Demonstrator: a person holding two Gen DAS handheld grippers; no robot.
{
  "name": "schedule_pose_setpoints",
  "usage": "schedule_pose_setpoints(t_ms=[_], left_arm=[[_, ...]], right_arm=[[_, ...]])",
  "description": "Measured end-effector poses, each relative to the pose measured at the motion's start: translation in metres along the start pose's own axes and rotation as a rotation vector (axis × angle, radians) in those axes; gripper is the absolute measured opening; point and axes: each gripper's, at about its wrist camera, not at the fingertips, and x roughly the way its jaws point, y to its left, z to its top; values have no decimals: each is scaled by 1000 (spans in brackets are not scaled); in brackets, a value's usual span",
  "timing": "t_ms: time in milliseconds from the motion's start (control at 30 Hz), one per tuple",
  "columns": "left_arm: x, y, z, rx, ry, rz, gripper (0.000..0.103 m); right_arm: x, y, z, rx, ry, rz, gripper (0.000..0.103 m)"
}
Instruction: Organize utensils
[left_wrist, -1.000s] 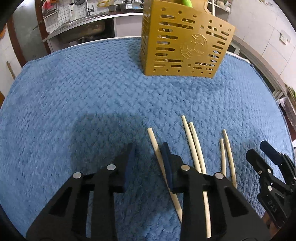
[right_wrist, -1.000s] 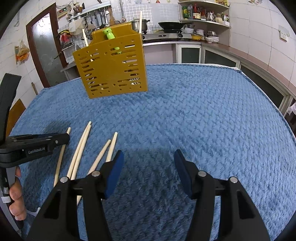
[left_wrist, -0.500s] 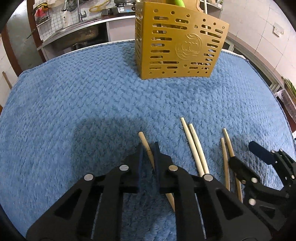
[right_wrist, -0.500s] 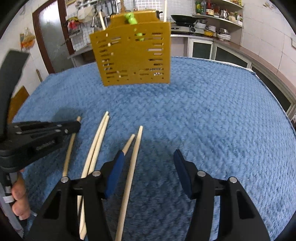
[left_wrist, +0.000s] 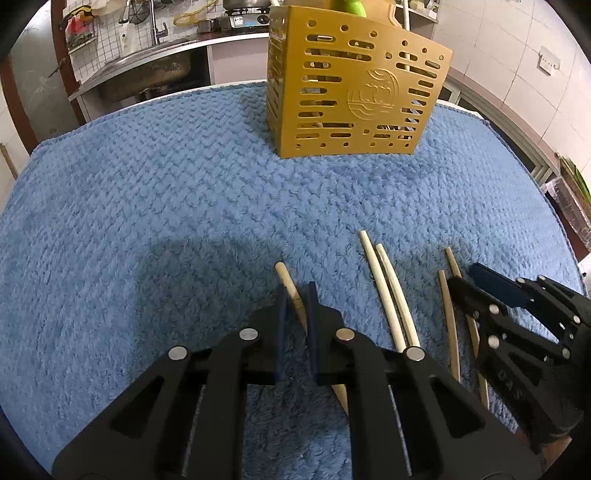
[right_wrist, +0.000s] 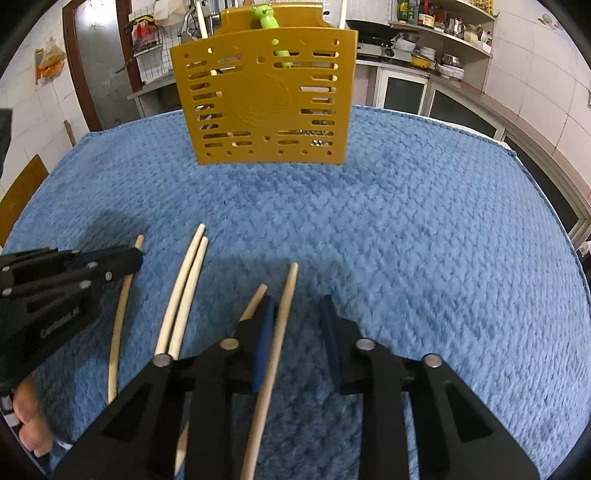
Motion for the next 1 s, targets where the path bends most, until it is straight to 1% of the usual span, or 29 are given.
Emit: schedule_pose_setpoints(t_ms=[100, 267, 333, 400, 433, 533, 633, 667, 767, 833, 900, 933, 1000], left_arm=[[-1, -1, -1, 17, -5, 6, 8], [-5, -2, -1, 37, -1, 8, 6], [-8, -2, 1, 44, 1, 4, 0], [-10, -3, 1, 66, 5, 41, 0], [-10, -2, 2, 68, 13, 44, 0], [-2, 3, 2, 43, 61, 20, 0], [-2, 8, 5, -5, 73, 0, 0], [-3, 9, 6, -23, 74, -14, 0], [-4, 14, 5, -71, 76, -56, 0], [-3, 14, 4, -85, 77, -71, 0], [-3, 12, 3, -92, 77, -80, 1], [-5, 10, 3, -95, 74, -80, 2], [-7, 6, 3, -93, 65, -77, 7]], right_arm=[[1, 0, 5, 1, 12, 17, 9], [2, -10, 8, 27, 25, 62, 9], [3, -13, 9, 24, 35, 68, 9], [4, -13, 12, 6, 60, 75, 9], [5, -12, 14, 0, 73, 76, 9], [8, -10, 20, -18, 113, 71, 10], [10, -12, 26, -7, 152, 86, 10], [10, -13, 26, -3, 150, 92, 10], [7, -18, 19, 13, 109, 115, 9], [6, -21, 16, 23, 86, 130, 9], [6, -24, 15, 30, 82, 147, 9], [6, -25, 15, 37, 81, 156, 9], [6, -26, 14, 40, 75, 162, 9]])
